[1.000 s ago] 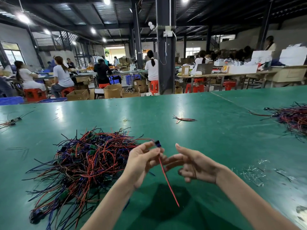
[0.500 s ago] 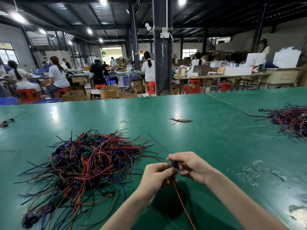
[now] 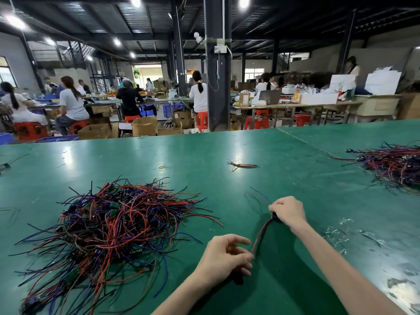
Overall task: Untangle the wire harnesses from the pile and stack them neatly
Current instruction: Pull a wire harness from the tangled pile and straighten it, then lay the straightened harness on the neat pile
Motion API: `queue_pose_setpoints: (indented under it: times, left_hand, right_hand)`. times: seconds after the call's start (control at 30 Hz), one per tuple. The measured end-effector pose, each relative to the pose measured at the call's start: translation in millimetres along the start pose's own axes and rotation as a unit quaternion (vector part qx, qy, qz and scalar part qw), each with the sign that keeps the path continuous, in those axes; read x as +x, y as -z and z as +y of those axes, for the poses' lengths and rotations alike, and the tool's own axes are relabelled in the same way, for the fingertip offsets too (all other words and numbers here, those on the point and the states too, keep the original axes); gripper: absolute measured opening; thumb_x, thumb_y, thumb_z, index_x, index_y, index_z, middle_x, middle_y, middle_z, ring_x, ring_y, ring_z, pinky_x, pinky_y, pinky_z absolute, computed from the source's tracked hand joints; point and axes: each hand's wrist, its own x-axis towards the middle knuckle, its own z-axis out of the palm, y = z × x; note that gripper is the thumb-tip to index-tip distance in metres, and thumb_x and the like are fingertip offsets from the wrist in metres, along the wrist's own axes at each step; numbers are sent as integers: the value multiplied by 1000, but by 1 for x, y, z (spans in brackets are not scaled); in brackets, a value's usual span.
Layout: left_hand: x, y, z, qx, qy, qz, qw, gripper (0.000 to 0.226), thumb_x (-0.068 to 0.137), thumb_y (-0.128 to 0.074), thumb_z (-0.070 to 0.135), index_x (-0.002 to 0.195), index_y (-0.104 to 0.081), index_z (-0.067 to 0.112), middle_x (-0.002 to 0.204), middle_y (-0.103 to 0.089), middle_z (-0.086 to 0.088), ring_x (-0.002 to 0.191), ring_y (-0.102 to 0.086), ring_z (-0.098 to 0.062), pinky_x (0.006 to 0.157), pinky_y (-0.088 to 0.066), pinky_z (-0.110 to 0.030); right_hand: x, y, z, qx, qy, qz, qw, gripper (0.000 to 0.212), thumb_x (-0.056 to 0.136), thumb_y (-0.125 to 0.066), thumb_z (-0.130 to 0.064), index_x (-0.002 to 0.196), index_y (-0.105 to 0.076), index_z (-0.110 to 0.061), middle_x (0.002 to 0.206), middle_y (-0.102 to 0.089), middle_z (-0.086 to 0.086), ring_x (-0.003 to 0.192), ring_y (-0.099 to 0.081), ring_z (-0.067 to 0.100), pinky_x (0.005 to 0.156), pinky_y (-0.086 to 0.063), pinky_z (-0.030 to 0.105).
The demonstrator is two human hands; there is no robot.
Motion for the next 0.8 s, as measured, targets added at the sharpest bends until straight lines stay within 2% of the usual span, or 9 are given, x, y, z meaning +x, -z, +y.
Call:
queue_pose_setpoints:
  times: [0.13,0.23,0.3,0.4,0.47,0.53,0.67,0.77,0.8]
  left_hand:
    - [-5,-2,1,83,-13,-19,996,10,84,-67,6,91,-66,14,62,-65,-4,43,-57,-13,38,-44,-21]
    - [-6,-4,3,97,-35,2,995,11,85,-64,6,91,-67,14,70,-67,-12,42,-55,-13,38,-42,-21]
    - [-9,-4,3,101,-46,10,994,12,86,-60,4,90,-67,14,75,-69,-11,44,-56,-13,40,-43,-22]
    - [-10,-2,3,105,-51,18,993,12,88,-57,2,91,-67,10,74,-70,-4,45,-57,-10,42,-44,-21]
    - [-10,-3,4,103,-51,20,993,13,88,-57,2,91,-67,9,73,-70,-3,45,-58,-10,41,-44,-22]
    - [-10,-5,5,97,-47,19,994,14,87,-57,2,90,-68,11,73,-71,-3,46,-58,-13,40,-44,-23]
    - [-12,-6,5,95,-41,22,994,13,87,-57,3,92,-68,9,73,-70,-3,46,-57,-13,39,-43,-22]
    - [-12,-4,4,96,-39,25,994,14,87,-57,3,95,-68,6,74,-70,-3,47,-58,-11,41,-44,-21]
    - [-12,-4,4,94,-38,26,994,14,88,-56,2,95,-68,6,74,-70,-3,47,-58,-11,41,-44,-21]
  right_hand:
    - [5,-5,4,-35,25,17,999,13,82,-66,-20,78,-76,-14,84,-72,7,89,-64,30,72,-49,30]
    - [6,-4,4,-56,47,68,995,24,88,-64,-33,102,-72,-14,105,-67,13,100,-60,32,80,-46,33]
    - [5,-1,4,-49,63,85,993,26,87,-64,-34,104,-68,-16,108,-61,14,97,-58,32,79,-43,33]
    - [1,3,4,-91,100,-12,991,32,78,-72,-30,107,-66,-18,109,-57,9,99,-57,27,82,-45,30]
    - [-2,4,4,-138,124,-92,978,35,77,-74,-26,108,-66,-11,108,-60,9,102,-58,27,85,-48,32]
    - [-4,5,4,-171,143,-134,966,31,79,-70,-22,103,-66,-3,102,-65,11,99,-59,29,84,-48,33]
    - [0,10,8,-189,143,-178,955,27,82,-62,-13,104,-60,3,107,-64,15,99,-57,28,81,-44,32]
    - [3,11,11,-197,129,-188,954,5,80,-48,0,81,-43,0,91,-53,16,85,-48,25,66,-32,31]
    - [5,12,12,-202,123,-187,953,9,81,-44,2,78,-38,-5,90,-49,13,87,-48,25,66,-30,31]
